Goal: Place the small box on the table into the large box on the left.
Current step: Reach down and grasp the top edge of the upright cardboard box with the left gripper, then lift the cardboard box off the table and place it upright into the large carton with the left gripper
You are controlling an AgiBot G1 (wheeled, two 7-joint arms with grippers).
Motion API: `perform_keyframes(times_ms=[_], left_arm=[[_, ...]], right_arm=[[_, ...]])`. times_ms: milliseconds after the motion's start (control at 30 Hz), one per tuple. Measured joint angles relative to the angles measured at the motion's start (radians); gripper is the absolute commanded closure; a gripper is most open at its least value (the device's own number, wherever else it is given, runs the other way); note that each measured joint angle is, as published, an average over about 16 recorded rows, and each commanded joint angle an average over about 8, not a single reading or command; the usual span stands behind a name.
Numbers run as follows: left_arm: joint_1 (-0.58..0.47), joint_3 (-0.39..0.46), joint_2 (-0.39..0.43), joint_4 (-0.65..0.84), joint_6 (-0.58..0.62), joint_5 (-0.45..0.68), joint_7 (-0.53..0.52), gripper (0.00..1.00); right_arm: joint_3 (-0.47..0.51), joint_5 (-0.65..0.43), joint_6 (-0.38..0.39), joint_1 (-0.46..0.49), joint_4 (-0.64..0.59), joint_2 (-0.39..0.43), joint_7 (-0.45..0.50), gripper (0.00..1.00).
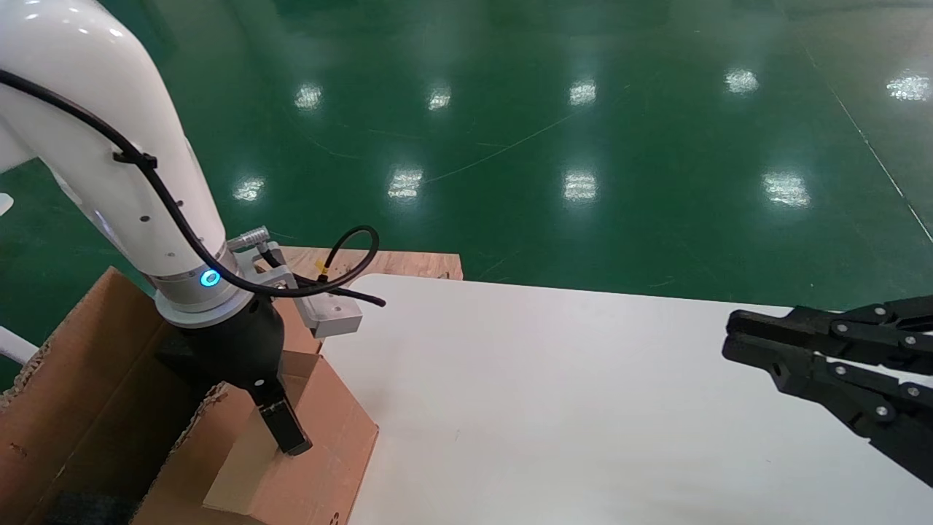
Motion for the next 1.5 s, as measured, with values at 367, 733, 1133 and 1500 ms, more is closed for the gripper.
perform_keyframes(times_ms=[367,733,1133,1500], left_arm=[[0.001,-0.003,0.002,-0.001,0.0,0.007,-0.002,1.0],[0.001,-0.004,0.003,-0.002,0.001,0.01,-0.002,1.0],[-0.002,-0.001,0.005,0.005,-0.008,0.011,-0.001,1.0],[-0.064,-0.024,0.019,0.057,-0.048,0.027,0.006,1.0]], right_arm=[[0.0,0.0,0.0,0.0,0.0,0.0,0.0,0.0],[0.0,0.0,0.0,0.0,0.0,0.0,0.0,0.0],[0.0,0.0,0.0,0.0,0.0,0.0,0.0,0.0],[0.0,0.0,0.0,0.0,0.0,0.0,0.0,0.0]])
